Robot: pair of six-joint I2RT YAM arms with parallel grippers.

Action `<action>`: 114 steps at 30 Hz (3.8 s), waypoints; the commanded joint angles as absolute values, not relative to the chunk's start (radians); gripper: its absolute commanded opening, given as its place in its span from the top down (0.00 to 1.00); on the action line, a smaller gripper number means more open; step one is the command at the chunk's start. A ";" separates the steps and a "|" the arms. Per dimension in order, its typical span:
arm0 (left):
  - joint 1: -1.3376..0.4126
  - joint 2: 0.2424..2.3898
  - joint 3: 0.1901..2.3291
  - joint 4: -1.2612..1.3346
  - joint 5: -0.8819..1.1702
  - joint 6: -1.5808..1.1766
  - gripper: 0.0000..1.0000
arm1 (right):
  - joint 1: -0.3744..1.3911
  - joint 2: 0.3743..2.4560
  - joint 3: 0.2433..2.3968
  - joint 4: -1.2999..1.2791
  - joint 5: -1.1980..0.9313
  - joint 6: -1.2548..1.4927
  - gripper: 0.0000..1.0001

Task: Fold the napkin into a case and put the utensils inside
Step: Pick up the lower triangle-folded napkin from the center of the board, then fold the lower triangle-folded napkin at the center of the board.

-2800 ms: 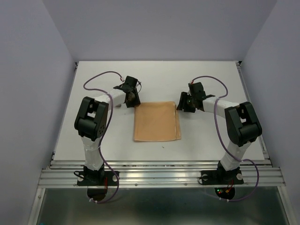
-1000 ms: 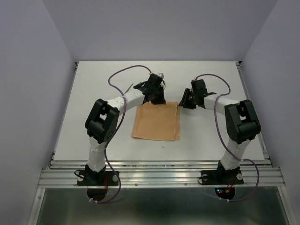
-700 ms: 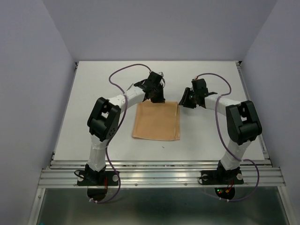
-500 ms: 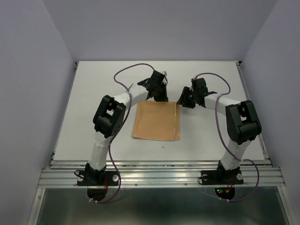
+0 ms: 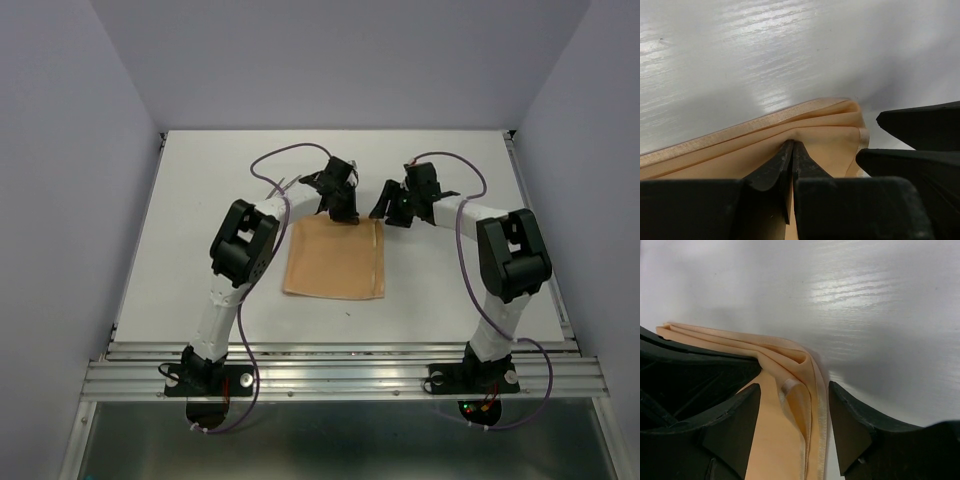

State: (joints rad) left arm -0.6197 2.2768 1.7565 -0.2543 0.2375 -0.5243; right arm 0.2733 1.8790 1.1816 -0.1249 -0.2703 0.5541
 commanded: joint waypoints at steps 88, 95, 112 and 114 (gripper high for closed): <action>-0.460 2.080 1.543 -0.155 0.387 -0.568 0.89 | 0.443 2.042 1.370 -0.048 -0.216 0.795 0.99; -0.431 2.068 1.460 -0.193 0.322 -0.549 0.90 | 0.452 2.043 1.378 -0.055 -0.215 0.798 0.99; -0.431 2.115 1.350 -0.158 0.279 -0.549 0.91 | 0.480 2.052 1.410 -0.072 -0.173 0.827 0.99; -0.431 2.117 1.351 -0.158 0.281 -0.549 0.91 | 0.489 2.059 1.422 -0.077 -0.164 0.833 0.99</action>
State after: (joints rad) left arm -0.4282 2.0956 1.4002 -0.0887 0.3374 -0.5781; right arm 0.4660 2.0357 1.3670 -0.0807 -0.2043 0.8124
